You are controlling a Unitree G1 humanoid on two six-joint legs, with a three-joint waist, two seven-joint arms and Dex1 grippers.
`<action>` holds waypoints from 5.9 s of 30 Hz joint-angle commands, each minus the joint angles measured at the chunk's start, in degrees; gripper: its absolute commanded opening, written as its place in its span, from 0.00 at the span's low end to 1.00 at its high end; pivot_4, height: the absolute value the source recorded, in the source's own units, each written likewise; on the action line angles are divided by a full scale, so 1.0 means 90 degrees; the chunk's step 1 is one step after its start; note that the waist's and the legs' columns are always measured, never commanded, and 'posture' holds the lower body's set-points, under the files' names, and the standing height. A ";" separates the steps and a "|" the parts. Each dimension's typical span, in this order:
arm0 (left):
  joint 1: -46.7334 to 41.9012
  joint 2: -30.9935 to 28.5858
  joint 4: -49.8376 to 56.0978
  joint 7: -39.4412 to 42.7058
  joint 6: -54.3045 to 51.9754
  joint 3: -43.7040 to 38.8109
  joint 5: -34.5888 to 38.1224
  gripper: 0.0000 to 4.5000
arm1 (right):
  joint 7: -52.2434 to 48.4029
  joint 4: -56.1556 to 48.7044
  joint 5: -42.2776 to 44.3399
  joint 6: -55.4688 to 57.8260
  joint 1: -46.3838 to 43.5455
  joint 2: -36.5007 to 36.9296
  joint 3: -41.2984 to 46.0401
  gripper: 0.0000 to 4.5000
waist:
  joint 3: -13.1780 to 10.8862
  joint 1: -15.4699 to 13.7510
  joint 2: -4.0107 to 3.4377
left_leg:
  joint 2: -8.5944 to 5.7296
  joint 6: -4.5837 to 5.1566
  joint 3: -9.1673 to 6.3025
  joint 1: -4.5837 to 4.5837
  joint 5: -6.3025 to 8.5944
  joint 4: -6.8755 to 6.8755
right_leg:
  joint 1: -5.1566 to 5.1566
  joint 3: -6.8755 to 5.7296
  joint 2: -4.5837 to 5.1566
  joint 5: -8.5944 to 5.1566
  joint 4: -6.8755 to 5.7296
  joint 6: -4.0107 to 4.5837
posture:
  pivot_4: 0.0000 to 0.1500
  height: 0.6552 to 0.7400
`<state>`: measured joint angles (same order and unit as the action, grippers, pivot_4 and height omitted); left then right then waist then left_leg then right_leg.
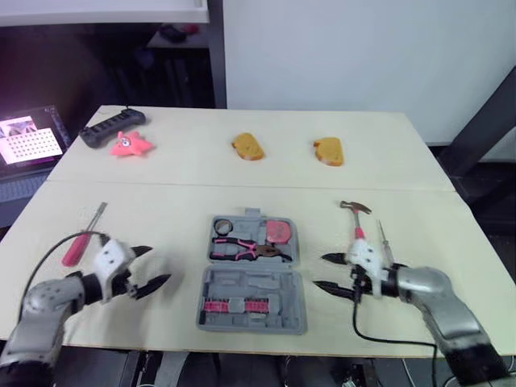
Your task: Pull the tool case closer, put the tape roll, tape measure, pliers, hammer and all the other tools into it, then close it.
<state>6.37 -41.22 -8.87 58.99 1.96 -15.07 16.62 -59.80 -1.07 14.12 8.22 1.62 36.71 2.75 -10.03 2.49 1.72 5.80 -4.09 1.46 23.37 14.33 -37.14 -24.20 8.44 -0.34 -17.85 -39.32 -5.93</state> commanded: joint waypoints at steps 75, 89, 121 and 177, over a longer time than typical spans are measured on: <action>-0.2027 -0.1031 0.4348 -0.0414 -0.4267 0.0878 0.1644 1.00 | 0.3932 0.2142 0.0593 0.6432 -0.3843 0.1037 0.0000 0.99 | -0.0008 0.0022 -0.0023 | -0.0009 0.0002 0.0005 0.0007 -0.0001 -0.0005 | -0.0006 0.0026 -0.0006 0.0002 0.0006 -0.0006 | 1.00 0.70; -0.2119 -0.1095 0.4360 -0.0494 -0.4316 0.1027 0.1603 1.00 | 0.3856 0.2717 0.0339 0.6545 -0.3994 0.0642 0.0078 0.47 | -0.0008 0.0017 -0.0022 | -0.0009 0.0002 0.0006 0.0007 -0.0001 -0.0006 | -0.0006 0.0026 -0.0006 0.0003 0.0006 -0.0007 | 1.00 0.70; -0.1835 -0.1349 0.3359 0.0094 -0.3434 0.0867 0.1198 1.00 | 0.4742 -0.1125 0.1061 0.9364 -0.3840 -0.0803 0.0666 0.00 | -0.0010 0.0140 -0.0023 | -0.0008 0.0003 -0.0001 0.0018 0.0000 0.0005 | -0.0018 0.0020 -0.0006 0.0002 0.0005 -0.0010 | 1.00 0.70; 0.0518 -0.0983 0.4338 0.0009 -0.2613 -0.0580 0.1592 1.00 | -0.2046 0.2762 -0.3504 -0.3732 -0.5937 0.0874 -0.4810 0.99 | -0.0045 0.0170 -0.0040 | -0.0004 0.0013 0.0024 0.0009 0.0006 -0.0008 | -0.0028 0.0031 0.0003 -0.0011 -0.0002 0.0012 | 1.00 0.70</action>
<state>10.64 -49.83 28.23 59.58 -21.23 -18.17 30.28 -77.64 21.99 -16.11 -23.18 -50.31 45.10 -41.40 -10.44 4.02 1.36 5.77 -3.98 1.70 23.45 14.38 -37.23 -24.44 8.74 -0.31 -17.95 -39.34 -5.82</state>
